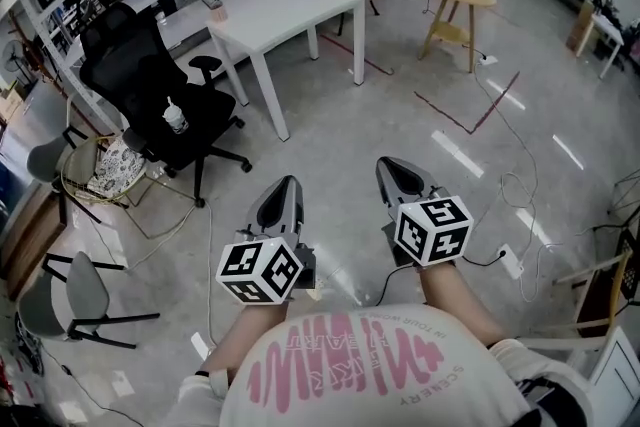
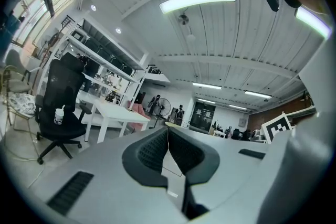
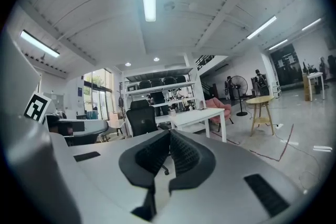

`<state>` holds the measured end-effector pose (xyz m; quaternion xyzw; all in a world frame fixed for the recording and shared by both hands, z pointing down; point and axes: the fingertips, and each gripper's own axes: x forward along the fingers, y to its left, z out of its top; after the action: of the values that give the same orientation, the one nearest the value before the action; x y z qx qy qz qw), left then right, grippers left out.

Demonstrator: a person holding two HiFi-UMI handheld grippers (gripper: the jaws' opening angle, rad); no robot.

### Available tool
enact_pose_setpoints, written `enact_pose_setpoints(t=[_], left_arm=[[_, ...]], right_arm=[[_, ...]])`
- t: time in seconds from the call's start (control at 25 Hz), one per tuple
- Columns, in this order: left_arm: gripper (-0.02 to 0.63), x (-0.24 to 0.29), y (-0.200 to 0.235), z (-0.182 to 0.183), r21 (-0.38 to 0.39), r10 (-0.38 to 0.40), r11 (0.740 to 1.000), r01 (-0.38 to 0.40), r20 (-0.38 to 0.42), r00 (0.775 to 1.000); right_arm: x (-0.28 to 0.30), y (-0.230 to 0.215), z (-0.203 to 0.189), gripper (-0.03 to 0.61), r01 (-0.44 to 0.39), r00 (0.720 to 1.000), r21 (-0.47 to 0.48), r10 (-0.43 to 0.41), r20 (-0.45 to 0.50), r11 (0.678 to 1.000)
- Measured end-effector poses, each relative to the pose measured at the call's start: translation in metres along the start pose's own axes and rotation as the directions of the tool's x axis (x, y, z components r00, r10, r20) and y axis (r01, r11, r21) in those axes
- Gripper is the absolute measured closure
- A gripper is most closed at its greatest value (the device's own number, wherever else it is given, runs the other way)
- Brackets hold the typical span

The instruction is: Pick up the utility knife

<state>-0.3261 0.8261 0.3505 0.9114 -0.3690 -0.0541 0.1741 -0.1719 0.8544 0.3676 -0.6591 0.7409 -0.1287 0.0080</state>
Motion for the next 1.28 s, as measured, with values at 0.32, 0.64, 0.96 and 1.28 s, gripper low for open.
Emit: enact_pose_setpoints(t=[0.32, 0.64, 0.96, 1.28], left_arm=[[0.589, 0.041, 0.035, -0.001, -0.022, 0.001, 1.000, -0.002, -0.023, 1.000], [0.589, 0.138, 0.105, 0.034, -0.032, -0.042, 0.999, 0.041, -0.022, 0.999], [0.589, 0.231, 0.180, 0.114, -0.013, -0.128, 0.992, 0.128, 0.013, 0.992], [0.589, 0.279, 0.238, 0.143, -0.013, -0.143, 0.990, 0.143, 0.037, 0.989]], right_arm=[[0.045, -0.020, -0.001, 0.561, 0.031, 0.999, 0.000, -0.031, -0.027, 1.000], [0.155, -0.043, 0.025, 0.563, 0.066, 0.997, 0.008, -0.066, -0.027, 0.998], [0.276, -0.050, 0.089, 0.561, 0.073, 0.996, 0.066, -0.076, 0.040, 0.995], [0.349, -0.051, 0.105, 0.561, 0.088, 0.995, 0.049, -0.091, 0.049, 0.995]])
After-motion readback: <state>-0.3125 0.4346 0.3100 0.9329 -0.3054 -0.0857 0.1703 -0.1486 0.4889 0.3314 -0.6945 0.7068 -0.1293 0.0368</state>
